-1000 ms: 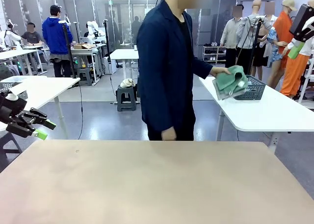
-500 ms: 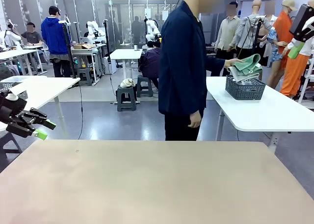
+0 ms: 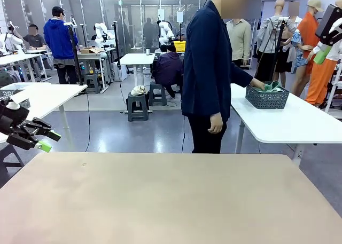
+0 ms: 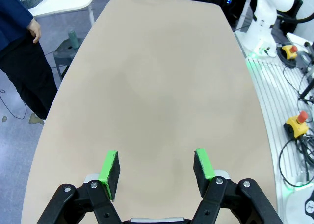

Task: Fold the towels and place them in the basket.
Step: Stack the folded Towel with hook on the right side of the table.

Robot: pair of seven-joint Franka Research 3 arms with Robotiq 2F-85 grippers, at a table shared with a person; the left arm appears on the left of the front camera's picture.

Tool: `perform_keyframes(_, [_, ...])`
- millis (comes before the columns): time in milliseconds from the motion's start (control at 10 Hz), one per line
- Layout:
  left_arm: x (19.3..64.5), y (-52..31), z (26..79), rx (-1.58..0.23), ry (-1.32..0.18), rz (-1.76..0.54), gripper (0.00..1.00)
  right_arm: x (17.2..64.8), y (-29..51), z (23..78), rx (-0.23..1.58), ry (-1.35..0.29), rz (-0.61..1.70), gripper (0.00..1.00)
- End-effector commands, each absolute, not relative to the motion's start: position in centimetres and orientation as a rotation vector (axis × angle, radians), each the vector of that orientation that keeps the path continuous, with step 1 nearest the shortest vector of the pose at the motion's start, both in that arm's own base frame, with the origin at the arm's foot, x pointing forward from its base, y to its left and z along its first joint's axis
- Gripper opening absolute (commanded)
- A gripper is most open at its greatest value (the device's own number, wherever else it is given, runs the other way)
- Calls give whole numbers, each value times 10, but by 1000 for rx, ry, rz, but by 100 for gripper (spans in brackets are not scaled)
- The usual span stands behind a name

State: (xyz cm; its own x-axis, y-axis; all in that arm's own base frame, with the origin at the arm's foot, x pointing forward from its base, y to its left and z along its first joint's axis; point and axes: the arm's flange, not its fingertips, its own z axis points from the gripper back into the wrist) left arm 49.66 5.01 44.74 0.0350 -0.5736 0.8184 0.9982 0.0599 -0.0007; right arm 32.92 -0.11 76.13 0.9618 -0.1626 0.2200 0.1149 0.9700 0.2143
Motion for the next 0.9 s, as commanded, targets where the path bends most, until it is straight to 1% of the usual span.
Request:
perform_keyframes(0, [496, 50, 449, -719, -766, -1387, 77, 328, -2, 761, 217, -240, -132, 84])
perform_keyframes(800, [496, 50, 449, -719, -766, -1387, 77, 328, -2, 761, 217, -240, -132, 84])
